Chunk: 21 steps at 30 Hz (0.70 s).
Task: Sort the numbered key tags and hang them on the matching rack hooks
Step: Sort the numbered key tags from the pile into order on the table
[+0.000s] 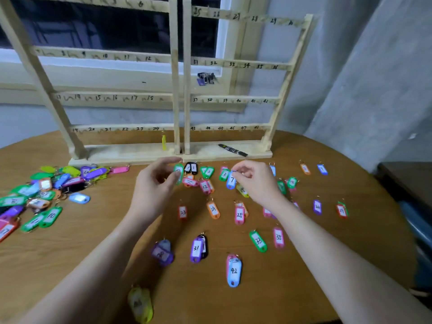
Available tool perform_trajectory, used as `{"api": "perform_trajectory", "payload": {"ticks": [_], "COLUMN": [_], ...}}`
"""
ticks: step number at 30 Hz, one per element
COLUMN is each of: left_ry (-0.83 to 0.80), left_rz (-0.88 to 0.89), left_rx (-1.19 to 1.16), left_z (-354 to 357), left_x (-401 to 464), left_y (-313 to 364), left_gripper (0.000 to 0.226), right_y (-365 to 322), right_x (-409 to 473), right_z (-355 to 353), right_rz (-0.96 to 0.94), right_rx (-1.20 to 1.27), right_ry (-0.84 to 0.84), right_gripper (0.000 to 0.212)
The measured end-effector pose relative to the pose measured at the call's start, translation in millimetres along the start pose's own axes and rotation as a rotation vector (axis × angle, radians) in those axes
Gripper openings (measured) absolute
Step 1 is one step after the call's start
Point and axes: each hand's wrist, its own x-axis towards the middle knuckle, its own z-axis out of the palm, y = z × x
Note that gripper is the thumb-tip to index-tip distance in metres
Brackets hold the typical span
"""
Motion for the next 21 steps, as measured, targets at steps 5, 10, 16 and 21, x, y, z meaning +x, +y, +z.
{"api": "perform_trajectory", "payload": {"ticks": [5, 10, 16, 21], "left_ry": [-0.146, -0.226, -0.309, -0.366], "left_rz": [0.027, 0.025, 0.038, 0.031], "left_rx": [0.009, 0.009, 0.098, 0.076], "left_z": [41, 87, 138, 183], "left_x": [16, 37, 61, 78], "left_y": [20, 39, 57, 66], "left_gripper": [0.029, 0.019, 0.018, 0.013], "right_y": [44, 92, 122, 138], "right_x": [29, 55, 74, 82], "right_z": [-62, -108, -128, -129], "right_rz": [0.092, 0.192, 0.209, 0.211], "right_rx": [-0.033, -0.168, -0.222, -0.257], "right_ry": [0.133, 0.203, 0.166, 0.086], "right_gripper": [0.012, 0.006, 0.005, 0.013]}}
